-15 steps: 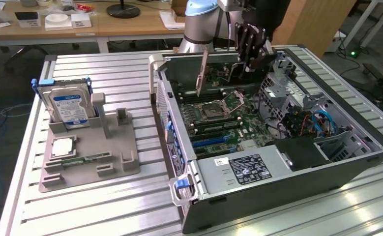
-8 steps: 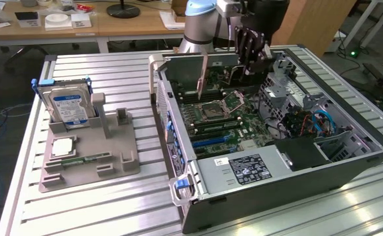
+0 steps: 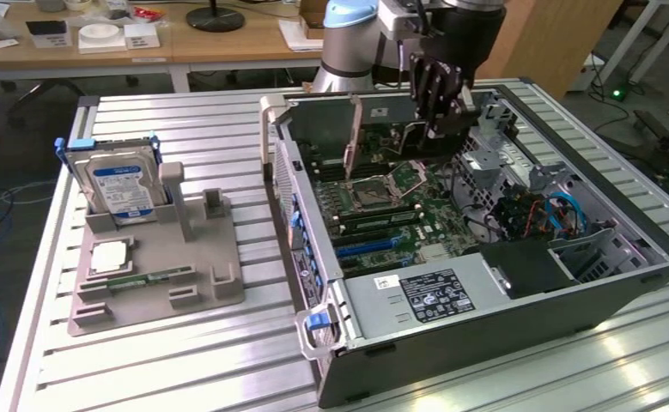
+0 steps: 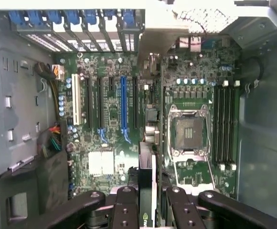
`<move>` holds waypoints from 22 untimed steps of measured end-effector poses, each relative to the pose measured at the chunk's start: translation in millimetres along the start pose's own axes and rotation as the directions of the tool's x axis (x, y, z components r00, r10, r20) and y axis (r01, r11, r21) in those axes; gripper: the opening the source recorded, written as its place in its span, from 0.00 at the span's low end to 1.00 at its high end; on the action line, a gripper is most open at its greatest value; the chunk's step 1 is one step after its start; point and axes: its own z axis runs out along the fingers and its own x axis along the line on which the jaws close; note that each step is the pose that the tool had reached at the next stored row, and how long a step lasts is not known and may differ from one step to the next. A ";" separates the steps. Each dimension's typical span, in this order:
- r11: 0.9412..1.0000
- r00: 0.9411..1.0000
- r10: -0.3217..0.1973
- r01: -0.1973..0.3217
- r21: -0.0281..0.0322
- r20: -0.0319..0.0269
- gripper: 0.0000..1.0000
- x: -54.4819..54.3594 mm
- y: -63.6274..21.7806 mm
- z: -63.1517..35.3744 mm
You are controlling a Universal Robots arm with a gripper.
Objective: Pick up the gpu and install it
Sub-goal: 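Insert the gpu into the slot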
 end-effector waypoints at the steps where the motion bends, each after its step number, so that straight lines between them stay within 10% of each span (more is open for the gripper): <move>1: 1.000 1.000 -0.001 0.001 0.002 0.000 0.27 0.3 1.2 0.8; 22: 0.999 0.999 0.035 -0.035 0.004 -0.004 0.27 16.9 12.5 21.0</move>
